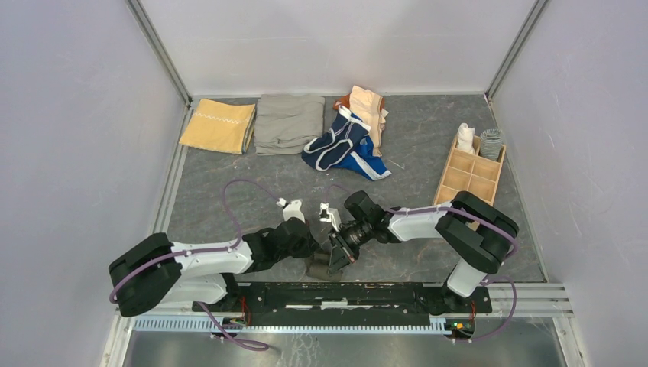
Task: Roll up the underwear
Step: Roll the underwear to the center of the board.
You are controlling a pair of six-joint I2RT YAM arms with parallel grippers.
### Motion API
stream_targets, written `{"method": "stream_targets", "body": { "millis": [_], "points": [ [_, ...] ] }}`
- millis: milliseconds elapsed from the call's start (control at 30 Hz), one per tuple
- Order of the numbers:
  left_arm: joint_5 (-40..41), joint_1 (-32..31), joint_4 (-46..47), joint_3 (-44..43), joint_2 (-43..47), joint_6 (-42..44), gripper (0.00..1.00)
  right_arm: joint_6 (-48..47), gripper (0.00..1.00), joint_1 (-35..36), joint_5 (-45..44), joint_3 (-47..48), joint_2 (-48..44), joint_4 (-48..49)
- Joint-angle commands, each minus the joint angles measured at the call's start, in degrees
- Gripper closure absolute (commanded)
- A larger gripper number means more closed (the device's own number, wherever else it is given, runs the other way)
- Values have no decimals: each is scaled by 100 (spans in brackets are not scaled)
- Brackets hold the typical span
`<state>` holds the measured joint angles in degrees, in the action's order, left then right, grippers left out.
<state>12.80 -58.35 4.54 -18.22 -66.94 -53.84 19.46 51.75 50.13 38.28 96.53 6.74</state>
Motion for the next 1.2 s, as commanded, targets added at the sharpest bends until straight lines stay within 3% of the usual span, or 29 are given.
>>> {"method": "stream_targets", "body": {
  "millis": [0,433,600,800,1167],
  "points": [
    [20,17,61,-327,-214,455,98,356,100,-150,-1055,-231,27,272],
    [856,-19,-1255,-551,1597,575,98,611,100,-419,-1467,-347,259,473],
    [273,-64,-1145,-509,2158,952,98,568,100,-465,-1524,-314,376,444],
    [-298,-357,-526,-176,1970,1053,98,620,100,-532,-1476,-285,511,490],
    [-11,-1105,99,-167,1268,851,98,532,100,-653,-1474,-273,705,444]
  ]
}}
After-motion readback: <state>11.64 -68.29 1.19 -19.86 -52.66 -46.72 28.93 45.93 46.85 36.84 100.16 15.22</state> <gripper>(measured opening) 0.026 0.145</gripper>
